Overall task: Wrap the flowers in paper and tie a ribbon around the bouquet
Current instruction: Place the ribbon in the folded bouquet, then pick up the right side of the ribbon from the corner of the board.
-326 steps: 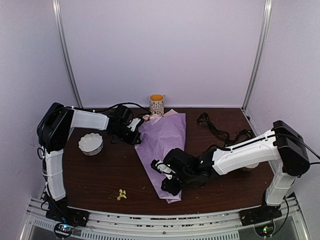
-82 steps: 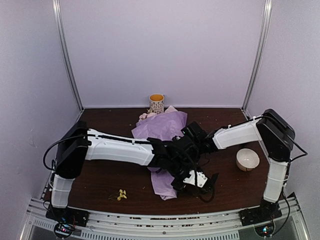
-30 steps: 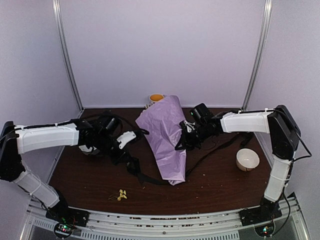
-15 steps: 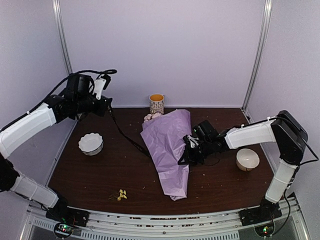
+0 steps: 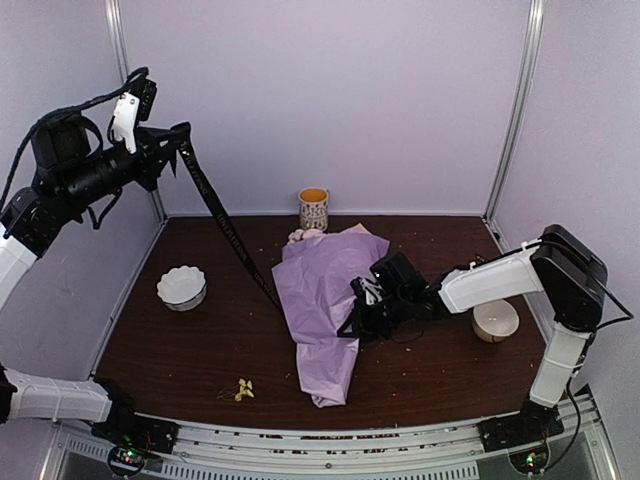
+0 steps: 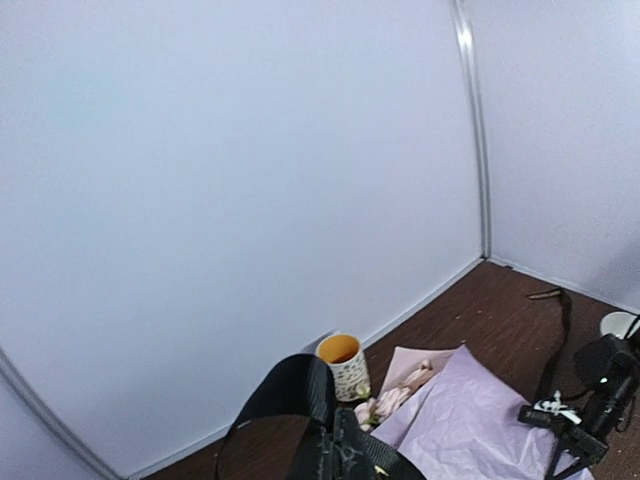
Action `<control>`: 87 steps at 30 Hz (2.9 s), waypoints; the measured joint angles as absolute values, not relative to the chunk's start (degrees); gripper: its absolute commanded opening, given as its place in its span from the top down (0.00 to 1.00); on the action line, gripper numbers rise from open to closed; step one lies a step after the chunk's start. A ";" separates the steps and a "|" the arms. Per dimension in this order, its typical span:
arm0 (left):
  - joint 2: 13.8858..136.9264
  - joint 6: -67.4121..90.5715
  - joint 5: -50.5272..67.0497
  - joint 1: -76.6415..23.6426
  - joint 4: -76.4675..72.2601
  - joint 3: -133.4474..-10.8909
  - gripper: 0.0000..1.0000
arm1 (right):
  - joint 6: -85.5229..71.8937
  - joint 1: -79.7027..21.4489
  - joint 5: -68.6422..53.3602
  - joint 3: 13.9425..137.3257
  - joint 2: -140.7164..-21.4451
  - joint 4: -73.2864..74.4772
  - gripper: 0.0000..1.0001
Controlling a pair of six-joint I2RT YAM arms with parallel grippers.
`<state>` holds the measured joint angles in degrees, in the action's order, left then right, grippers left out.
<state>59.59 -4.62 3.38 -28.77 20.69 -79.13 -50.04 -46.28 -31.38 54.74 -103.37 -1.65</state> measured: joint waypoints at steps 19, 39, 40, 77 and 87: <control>121.49 11.00 32.49 -42.85 13.45 -86.80 1.00 | -51.42 -47.24 -28.82 52.88 -104.25 -2.87 0.78; 127.31 10.15 31.57 -44.18 16.38 -91.24 1.00 | -30.72 -38.94 4.67 66.89 -81.43 39.79 0.28; 127.31 10.15 31.59 -44.18 16.36 -91.24 1.00 | -30.50 -36.36 7.29 66.87 -80.53 40.53 0.18; 127.28 9.56 34.24 -43.22 11.09 -87.64 1.00 | -71.09 -18.92 5.67 67.51 -107.31 32.32 0.97; 127.28 9.54 34.79 -42.65 10.96 -87.64 1.00 | -65.76 -17.47 3.75 65.19 -105.49 26.04 1.00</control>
<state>127.28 9.54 34.79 -42.65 10.96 -87.64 -65.76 -17.47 3.75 65.19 -105.49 26.04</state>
